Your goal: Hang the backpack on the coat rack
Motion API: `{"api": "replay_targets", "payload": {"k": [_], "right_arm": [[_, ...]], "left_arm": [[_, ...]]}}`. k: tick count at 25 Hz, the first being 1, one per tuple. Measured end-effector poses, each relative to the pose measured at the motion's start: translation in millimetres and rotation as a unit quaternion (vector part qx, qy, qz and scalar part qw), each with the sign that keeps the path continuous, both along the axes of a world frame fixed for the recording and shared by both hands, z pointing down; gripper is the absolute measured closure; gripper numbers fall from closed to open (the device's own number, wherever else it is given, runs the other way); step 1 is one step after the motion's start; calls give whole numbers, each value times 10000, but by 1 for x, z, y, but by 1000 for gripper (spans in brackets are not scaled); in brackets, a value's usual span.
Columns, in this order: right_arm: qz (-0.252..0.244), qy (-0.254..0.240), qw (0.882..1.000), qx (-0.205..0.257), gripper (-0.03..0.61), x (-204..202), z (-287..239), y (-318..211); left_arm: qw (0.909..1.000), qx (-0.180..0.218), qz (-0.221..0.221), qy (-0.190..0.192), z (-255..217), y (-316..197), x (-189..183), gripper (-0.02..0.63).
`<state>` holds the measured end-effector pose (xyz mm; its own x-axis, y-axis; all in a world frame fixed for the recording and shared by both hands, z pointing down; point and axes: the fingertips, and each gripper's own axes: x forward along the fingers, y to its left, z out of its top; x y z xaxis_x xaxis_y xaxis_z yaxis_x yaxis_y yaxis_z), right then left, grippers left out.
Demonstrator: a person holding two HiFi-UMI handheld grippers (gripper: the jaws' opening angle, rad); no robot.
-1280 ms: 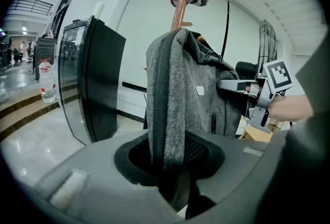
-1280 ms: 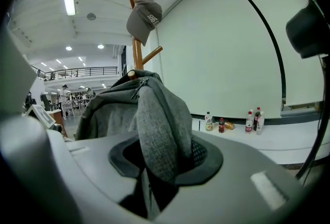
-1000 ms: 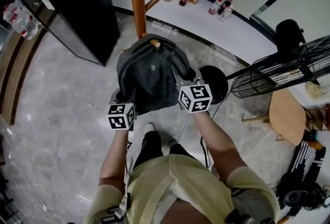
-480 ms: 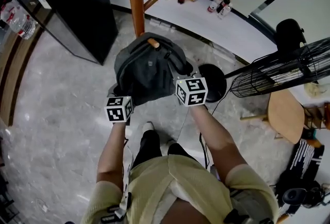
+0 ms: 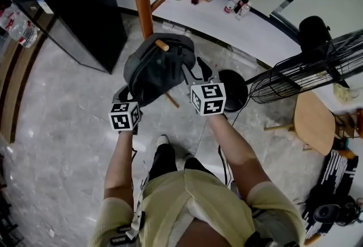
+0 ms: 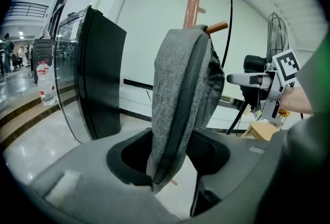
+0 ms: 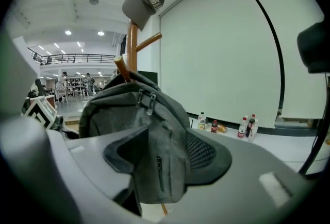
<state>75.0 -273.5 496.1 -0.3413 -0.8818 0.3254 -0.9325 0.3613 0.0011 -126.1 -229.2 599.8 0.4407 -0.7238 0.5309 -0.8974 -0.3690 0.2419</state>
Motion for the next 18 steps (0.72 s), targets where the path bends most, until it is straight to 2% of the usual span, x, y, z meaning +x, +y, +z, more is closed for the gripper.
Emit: {"api": "replay_targets", "payload": {"k": [5, 11, 14, 18], "right_arm": [[-135, -210, 9996, 114, 376, -10, -17, 14], [-208, -408, 9989, 117, 382, -12, -25, 33], [-234, -538, 9982, 90, 388, -16, -28, 42], [-360, -753, 9965, 25, 403, -23, -32, 58]], "left_arm": [[9992, -25, 335, 202, -6, 17, 11, 414], [9985, 37, 462, 287, -20, 37, 14, 415], [9981, 175, 456, 367, -32, 45, 10, 417], [9964, 396, 453, 597, -55, 56, 7, 459]]}}
